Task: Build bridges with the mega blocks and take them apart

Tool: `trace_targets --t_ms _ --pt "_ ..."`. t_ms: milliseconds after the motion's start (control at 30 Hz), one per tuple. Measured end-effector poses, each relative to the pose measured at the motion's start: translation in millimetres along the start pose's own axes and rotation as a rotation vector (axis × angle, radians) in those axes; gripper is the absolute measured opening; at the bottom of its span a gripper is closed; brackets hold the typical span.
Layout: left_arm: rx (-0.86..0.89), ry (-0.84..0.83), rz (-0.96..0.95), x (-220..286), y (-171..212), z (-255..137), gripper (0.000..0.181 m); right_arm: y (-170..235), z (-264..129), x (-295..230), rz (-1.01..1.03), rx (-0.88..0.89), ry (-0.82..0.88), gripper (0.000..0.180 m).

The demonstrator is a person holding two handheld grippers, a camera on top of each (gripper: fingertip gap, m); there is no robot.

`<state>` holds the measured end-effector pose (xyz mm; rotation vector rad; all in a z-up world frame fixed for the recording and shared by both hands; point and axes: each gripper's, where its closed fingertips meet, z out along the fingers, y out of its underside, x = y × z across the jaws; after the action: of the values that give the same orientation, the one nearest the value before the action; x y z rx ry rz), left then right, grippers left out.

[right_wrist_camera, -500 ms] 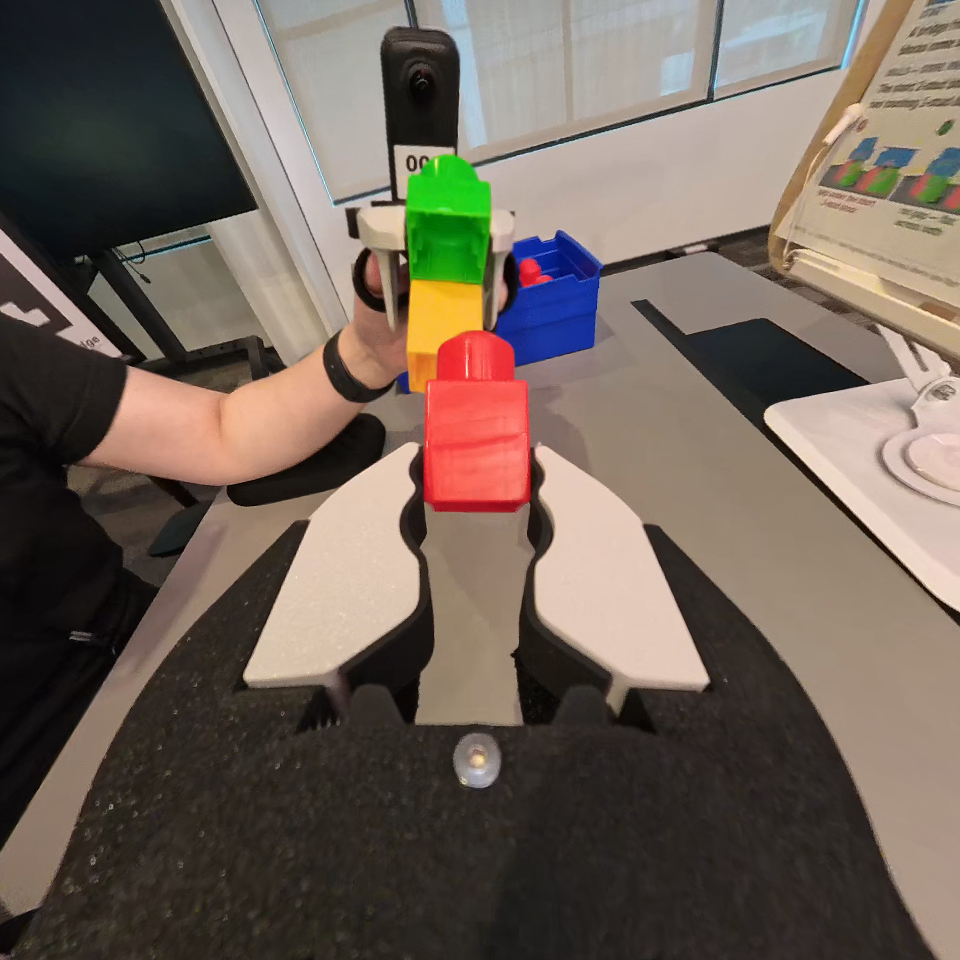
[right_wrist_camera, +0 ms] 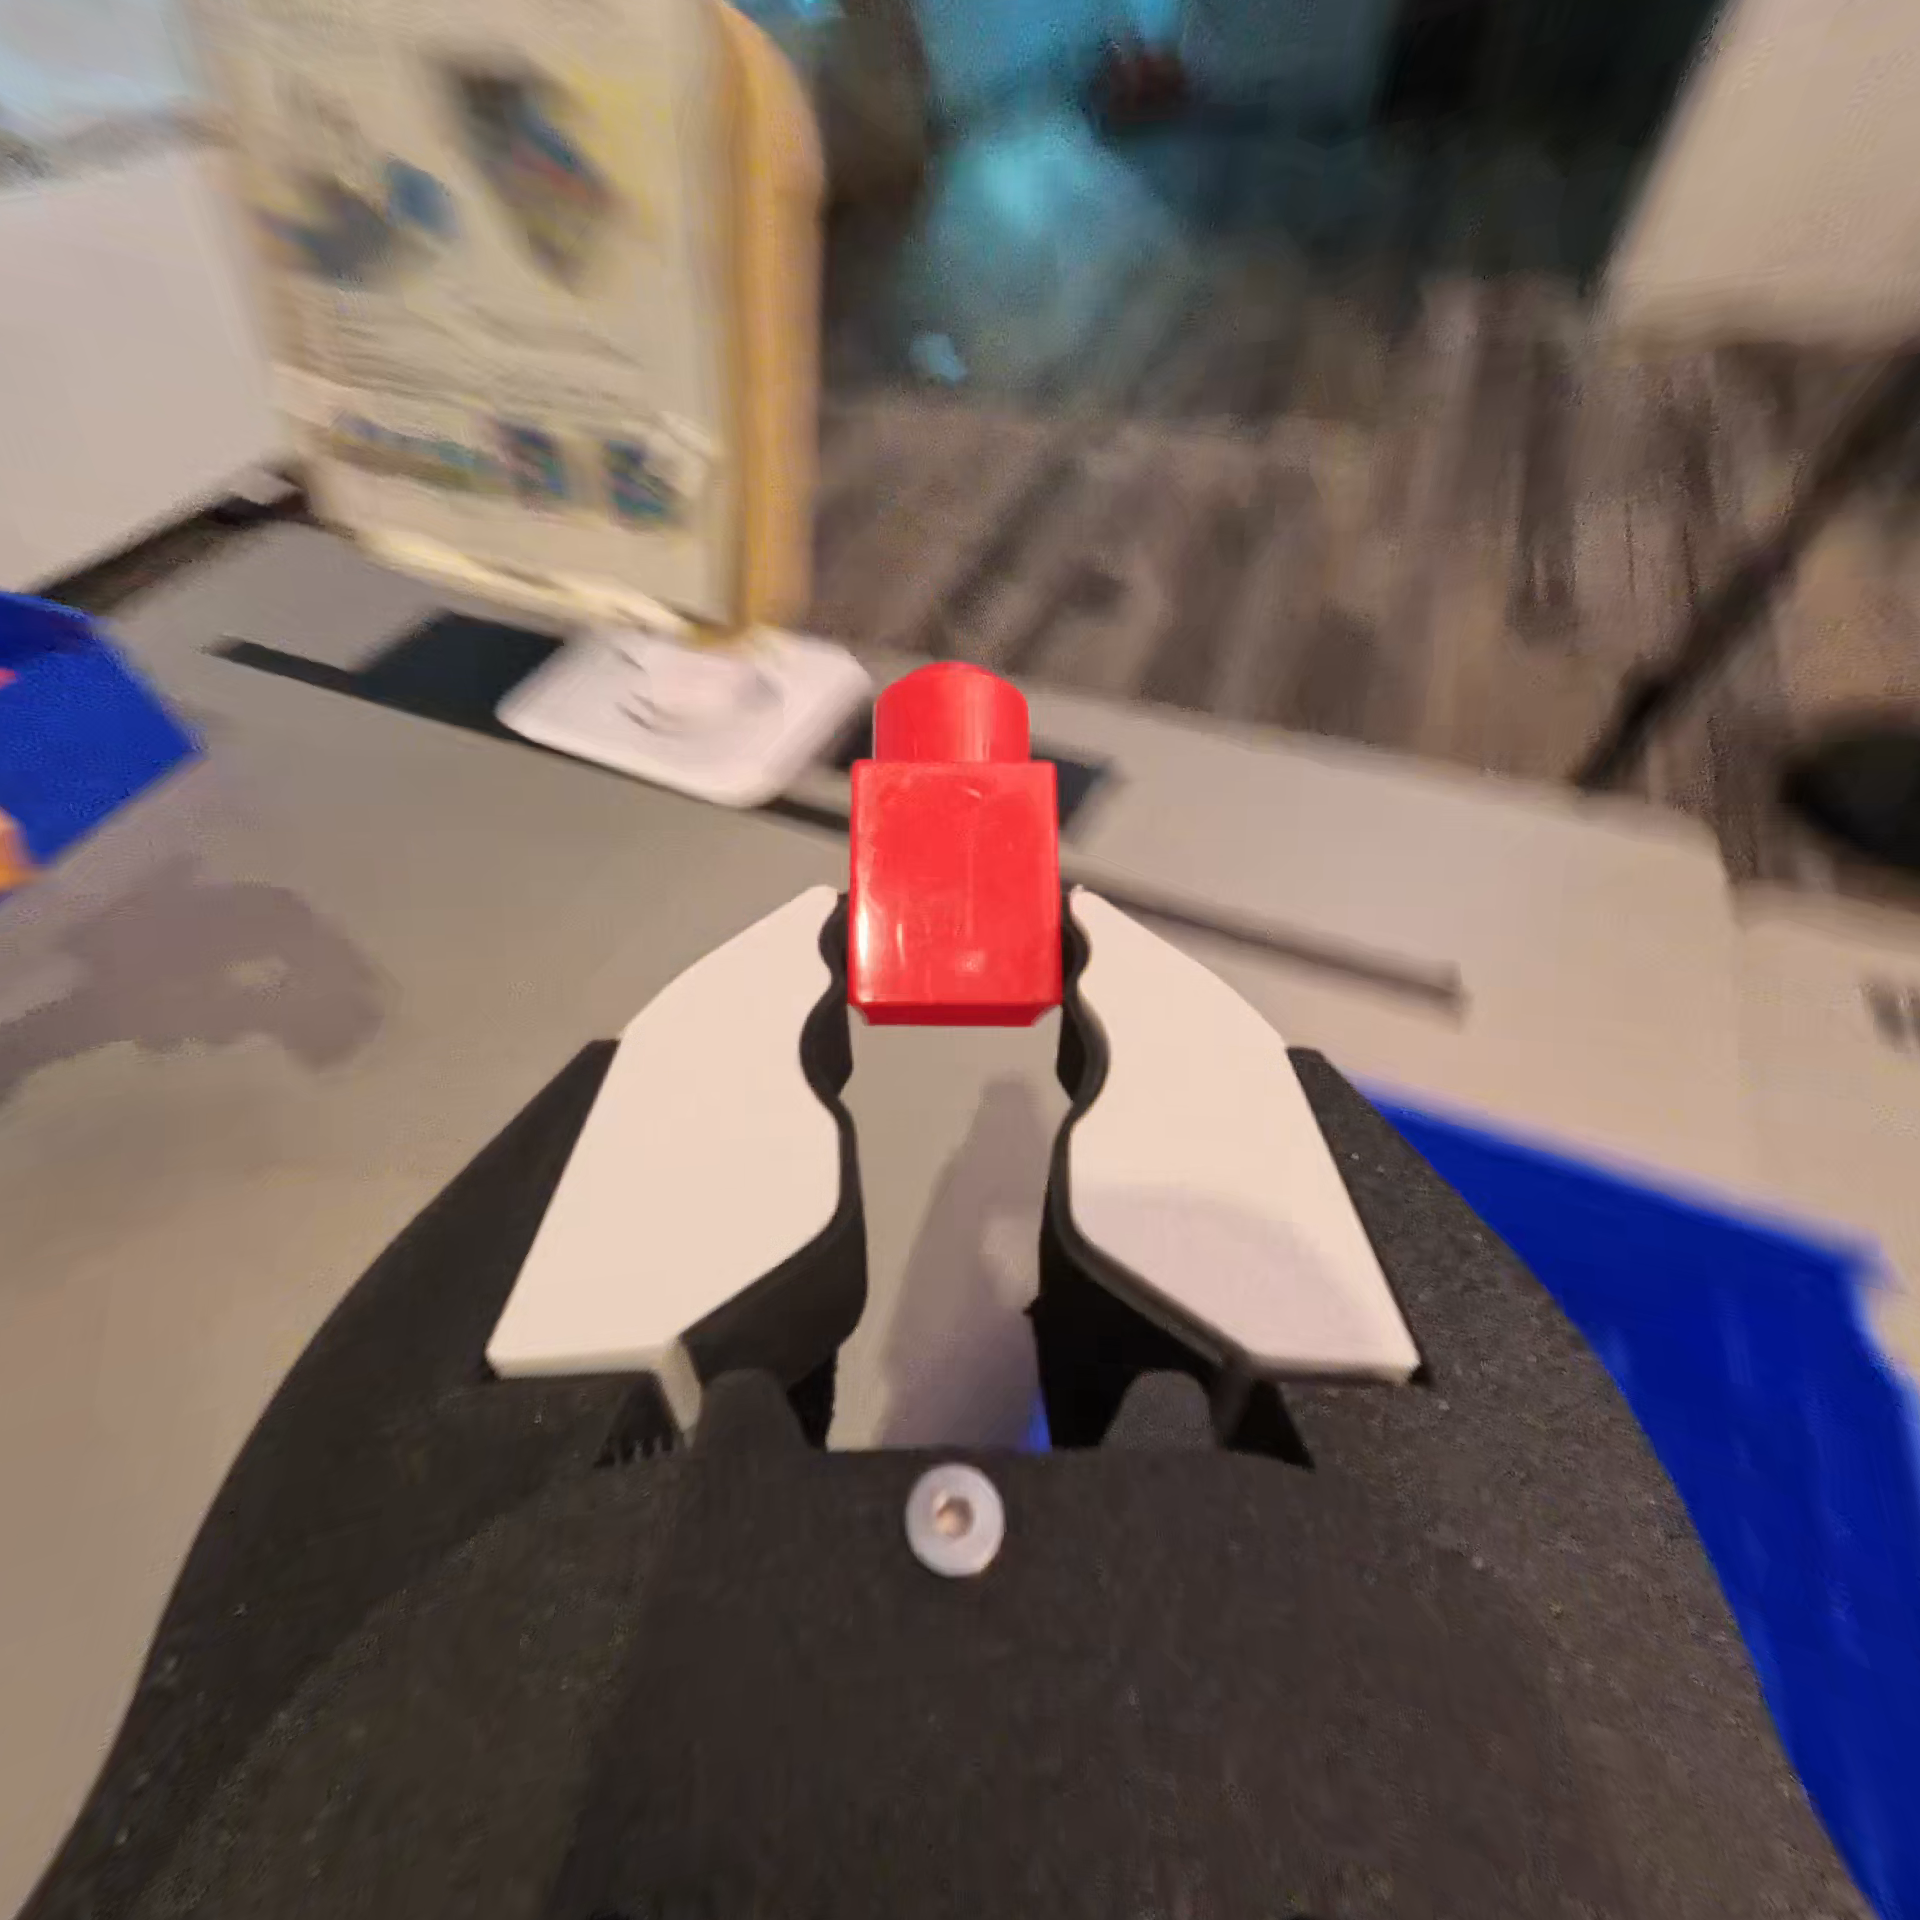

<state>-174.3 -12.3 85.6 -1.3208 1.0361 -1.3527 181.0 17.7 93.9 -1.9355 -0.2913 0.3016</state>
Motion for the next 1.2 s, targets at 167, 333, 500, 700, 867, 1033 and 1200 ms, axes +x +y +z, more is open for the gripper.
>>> trace_targets --t_ms 167,333,500,700,867,1033,1200 --pt "-0.047 -0.009 0.031 7.2 4.4 10.9 0.033 139.5 10.0 122.5 0.196 -0.439 0.182 0.036" --pt "-0.063 -0.008 0.028 10.0 7.6 15.9 0.033 199.6 40.0 120.9 0.251 -0.511 0.098 0.036" --pt "-0.070 -0.017 0.037 9.8 7.8 15.1 0.033 221.9 50.8 118.2 0.222 -0.577 0.069 0.037" --pt "-0.048 -0.025 0.028 7.3 2.0 8.9 0.033 164.4 13.1 130.1 0.147 -0.323 0.212 0.045" --pt "0.005 -0.012 0.006 9.6 -9.0 5.8 0.033 18.1 -19.5 15.5 -0.097 0.103 0.075 0.051" --pt "0.017 -0.028 0.010 9.2 -10.6 6.3 0.033 -24.1 16.4 -185.2 -0.256 0.155 -0.561 0.059" --pt "0.039 -0.023 -0.017 7.0 -10.0 8.7 0.033 -5.5 64.4 -303.2 -0.276 0.075 -0.863 0.059"
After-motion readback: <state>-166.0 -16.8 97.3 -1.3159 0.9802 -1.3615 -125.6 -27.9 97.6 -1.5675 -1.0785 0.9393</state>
